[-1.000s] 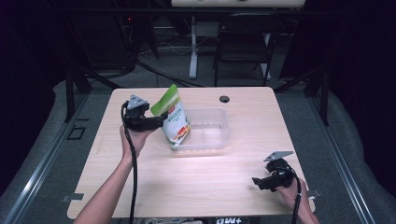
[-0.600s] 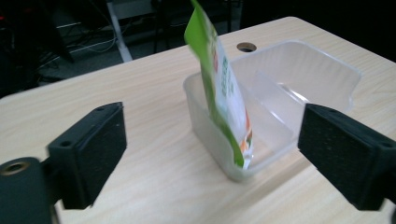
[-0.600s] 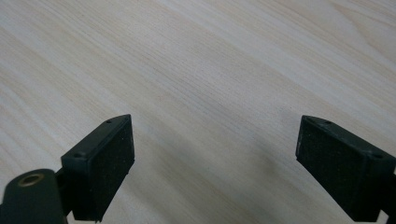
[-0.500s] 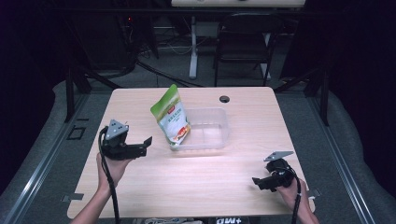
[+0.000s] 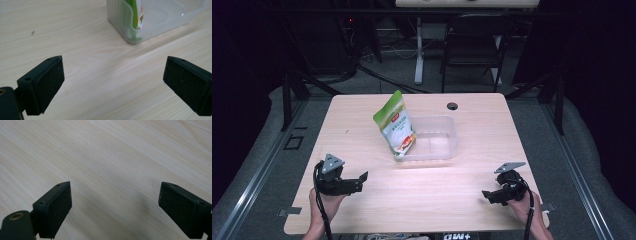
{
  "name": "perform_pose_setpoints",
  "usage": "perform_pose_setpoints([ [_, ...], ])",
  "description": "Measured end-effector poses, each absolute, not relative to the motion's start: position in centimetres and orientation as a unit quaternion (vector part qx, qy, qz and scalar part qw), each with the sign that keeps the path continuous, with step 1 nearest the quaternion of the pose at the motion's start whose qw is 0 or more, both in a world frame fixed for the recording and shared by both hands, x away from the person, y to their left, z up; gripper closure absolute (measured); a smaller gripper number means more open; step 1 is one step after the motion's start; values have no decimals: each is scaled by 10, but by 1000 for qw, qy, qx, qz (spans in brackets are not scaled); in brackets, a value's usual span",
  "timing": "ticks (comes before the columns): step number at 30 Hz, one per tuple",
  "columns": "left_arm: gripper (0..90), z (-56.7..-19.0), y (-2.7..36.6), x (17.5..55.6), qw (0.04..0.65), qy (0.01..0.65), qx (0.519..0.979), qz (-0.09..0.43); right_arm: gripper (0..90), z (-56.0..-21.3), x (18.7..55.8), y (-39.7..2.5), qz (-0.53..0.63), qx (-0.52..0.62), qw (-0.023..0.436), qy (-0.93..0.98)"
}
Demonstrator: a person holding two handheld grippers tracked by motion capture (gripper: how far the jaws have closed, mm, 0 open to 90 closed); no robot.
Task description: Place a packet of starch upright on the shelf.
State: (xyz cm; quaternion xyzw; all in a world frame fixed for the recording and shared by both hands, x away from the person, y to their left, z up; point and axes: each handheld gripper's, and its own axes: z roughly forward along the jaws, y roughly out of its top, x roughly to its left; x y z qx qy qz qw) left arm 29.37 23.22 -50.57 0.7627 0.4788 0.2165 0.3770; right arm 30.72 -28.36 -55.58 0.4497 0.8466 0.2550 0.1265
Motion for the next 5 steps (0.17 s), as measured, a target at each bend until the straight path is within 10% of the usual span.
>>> perform_pose_setpoints([
  [5, 2, -516, 230, 299, 361, 473, 778, 200, 110, -555, 307, -283, 253, 444, 126, 851],
])
